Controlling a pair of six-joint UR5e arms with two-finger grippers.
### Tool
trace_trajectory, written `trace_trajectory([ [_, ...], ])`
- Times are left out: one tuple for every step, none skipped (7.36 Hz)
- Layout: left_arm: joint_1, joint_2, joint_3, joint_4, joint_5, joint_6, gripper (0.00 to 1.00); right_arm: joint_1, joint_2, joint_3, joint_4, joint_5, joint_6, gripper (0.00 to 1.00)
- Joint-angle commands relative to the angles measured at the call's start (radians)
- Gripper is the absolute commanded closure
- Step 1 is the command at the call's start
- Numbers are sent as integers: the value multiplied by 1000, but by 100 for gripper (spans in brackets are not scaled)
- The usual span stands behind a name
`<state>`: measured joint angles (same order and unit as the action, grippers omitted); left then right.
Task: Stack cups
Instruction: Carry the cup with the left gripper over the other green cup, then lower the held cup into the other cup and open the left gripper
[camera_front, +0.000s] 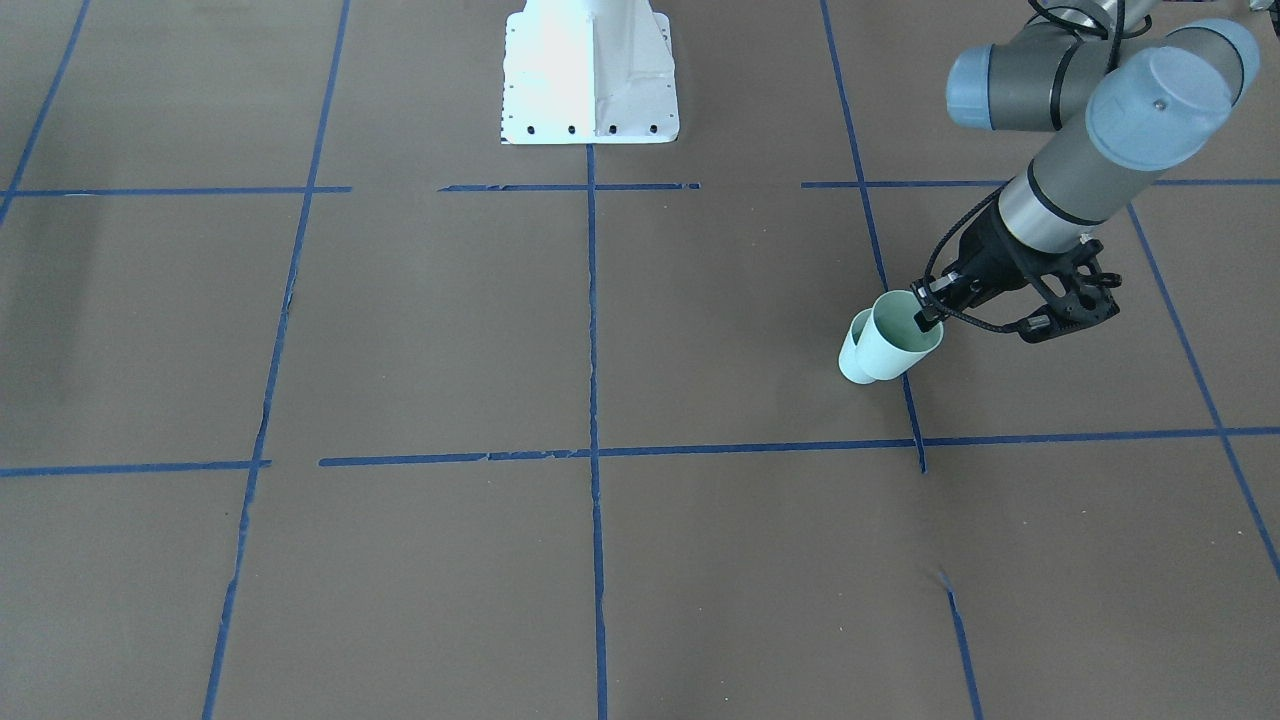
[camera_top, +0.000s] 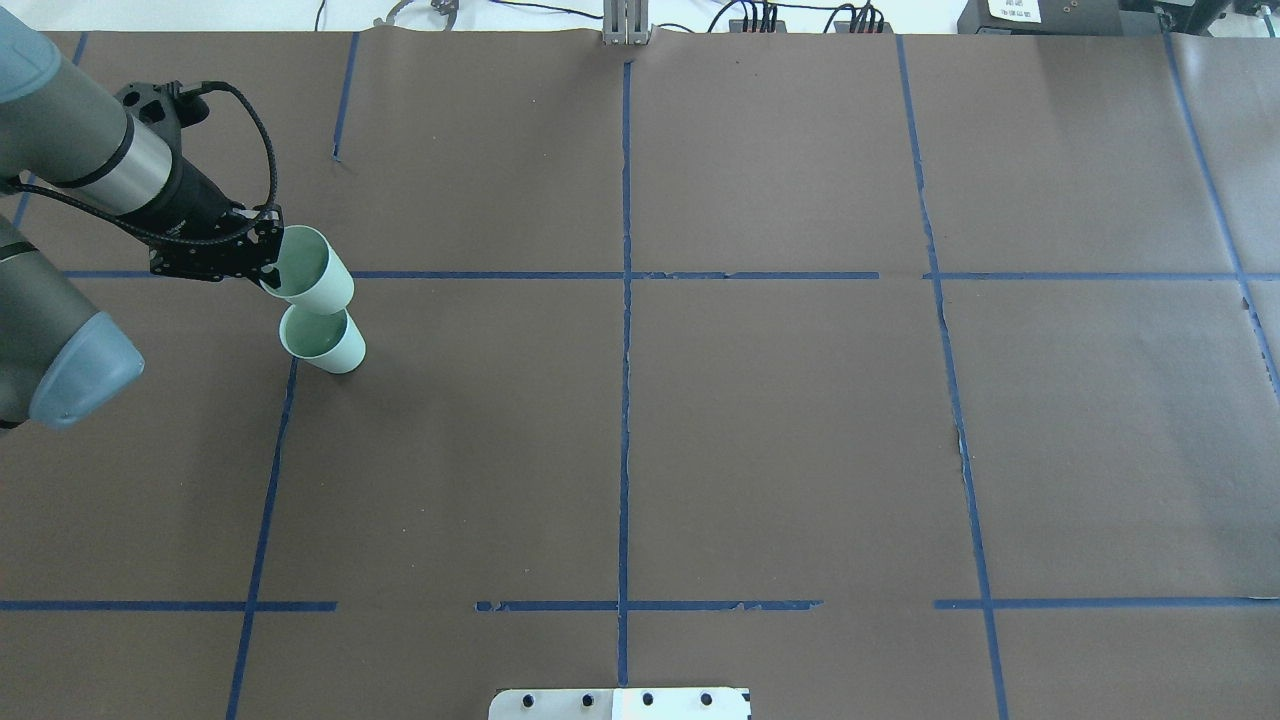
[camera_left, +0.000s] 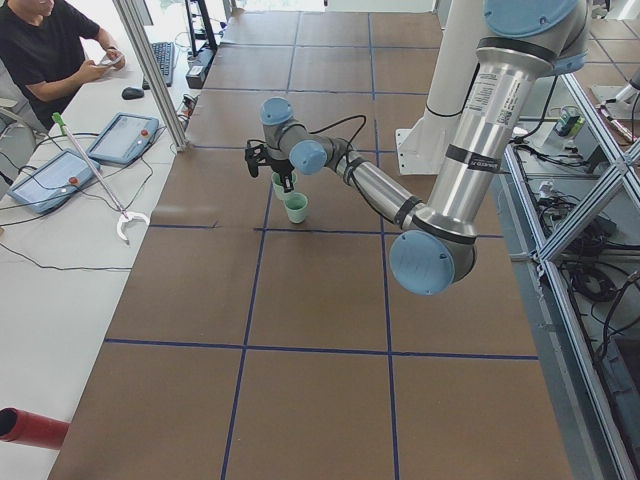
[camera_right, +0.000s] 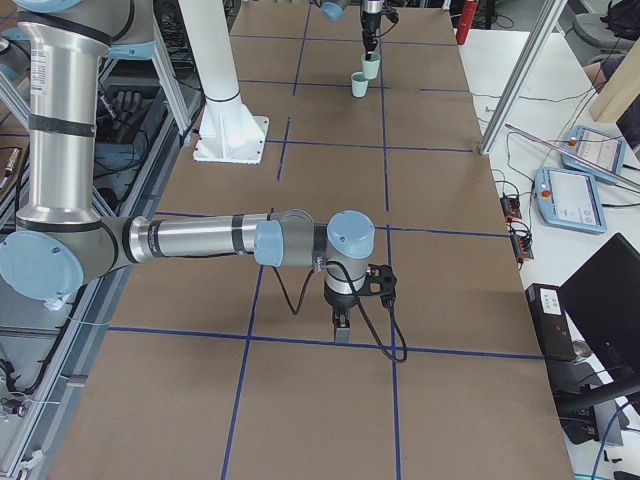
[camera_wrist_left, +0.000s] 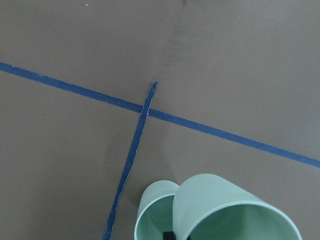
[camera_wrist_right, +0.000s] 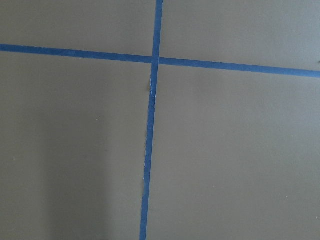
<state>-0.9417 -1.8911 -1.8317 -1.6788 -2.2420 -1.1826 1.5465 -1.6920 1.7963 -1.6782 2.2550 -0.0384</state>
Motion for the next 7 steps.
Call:
trace_trajectory([
  [4, 12, -53, 51, 8, -2, 100, 0, 0, 0, 0, 0, 0, 0],
  [6, 29, -54, 51, 19, 3, 100, 0, 0, 0, 0, 0, 0, 0],
  [10, 46, -54, 45, 28, 9, 100, 0, 0, 0, 0, 0, 0, 0],
  [11, 47, -52, 45, 30, 12, 100, 1, 0, 0, 0, 0, 0, 0],
  [17, 47, -44, 45, 28, 11, 100, 0, 0, 0, 0, 0, 0, 0],
  [20, 47, -44, 45, 28, 9, 100, 0, 0, 0, 0, 0, 0, 0],
  [24, 46, -40, 44, 28, 8, 100, 0, 0, 0, 0, 0, 0, 0],
])
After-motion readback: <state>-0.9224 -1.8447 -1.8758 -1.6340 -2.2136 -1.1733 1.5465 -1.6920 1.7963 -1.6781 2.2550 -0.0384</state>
